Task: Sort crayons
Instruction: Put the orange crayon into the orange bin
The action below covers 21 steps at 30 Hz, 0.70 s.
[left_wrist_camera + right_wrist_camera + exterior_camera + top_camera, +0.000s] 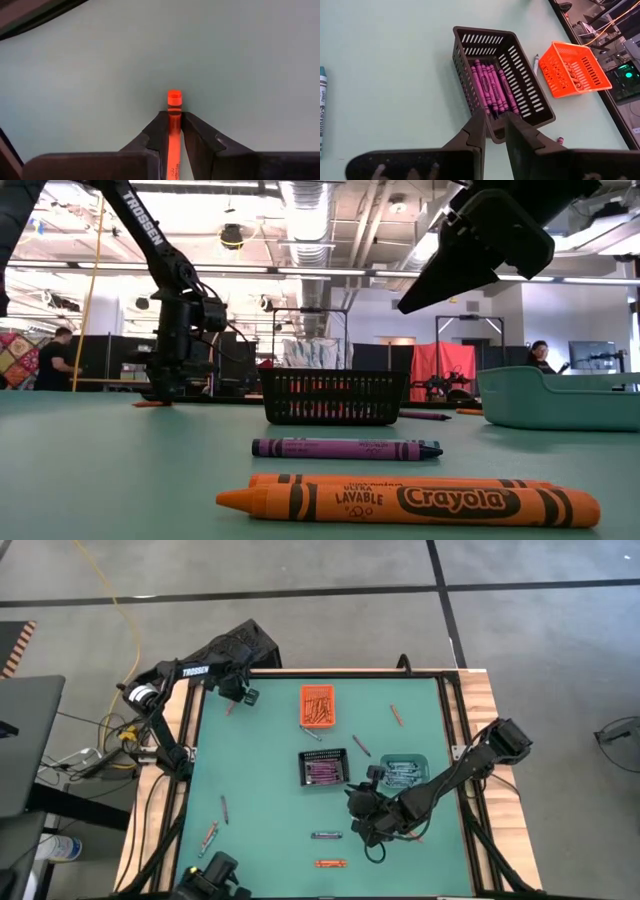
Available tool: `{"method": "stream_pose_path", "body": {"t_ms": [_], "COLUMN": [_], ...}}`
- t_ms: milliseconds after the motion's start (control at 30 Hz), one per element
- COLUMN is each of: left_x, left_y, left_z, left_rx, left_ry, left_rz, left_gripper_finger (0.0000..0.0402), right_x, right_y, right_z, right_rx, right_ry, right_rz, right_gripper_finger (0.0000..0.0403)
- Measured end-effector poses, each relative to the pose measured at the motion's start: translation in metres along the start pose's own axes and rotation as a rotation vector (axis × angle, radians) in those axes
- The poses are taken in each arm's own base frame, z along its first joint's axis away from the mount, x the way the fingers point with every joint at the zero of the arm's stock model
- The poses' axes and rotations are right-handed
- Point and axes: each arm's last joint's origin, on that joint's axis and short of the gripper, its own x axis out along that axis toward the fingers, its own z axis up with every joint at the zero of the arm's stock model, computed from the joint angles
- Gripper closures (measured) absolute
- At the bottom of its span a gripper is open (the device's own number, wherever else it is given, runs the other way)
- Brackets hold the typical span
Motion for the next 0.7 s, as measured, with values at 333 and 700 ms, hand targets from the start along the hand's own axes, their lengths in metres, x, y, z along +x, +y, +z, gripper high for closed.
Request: {"method": "stream_pose_path", "body": {"t_ms": [333, 700], "left_x": [0.004, -0.006], "left_y": [-0.003, -0.003], "left_z": [-0.002, -0.001], "left_rx": [-0.009, 0.059], "left_ry": [0.034, 0.024], "left_rz": [-0.016, -0.044], "left_gripper_finger": [0.0368, 0.0388], "right_x": [0.0, 0.0], "right_y": [0.0, 0.0], "right_z": [0.0, 0.0], "right_rx": [0.0, 0.0], "right_ry": [0.0, 0.0], "right_rz": [0.001, 0.001], "right_gripper_finger": [0.0331, 0.0331]}}
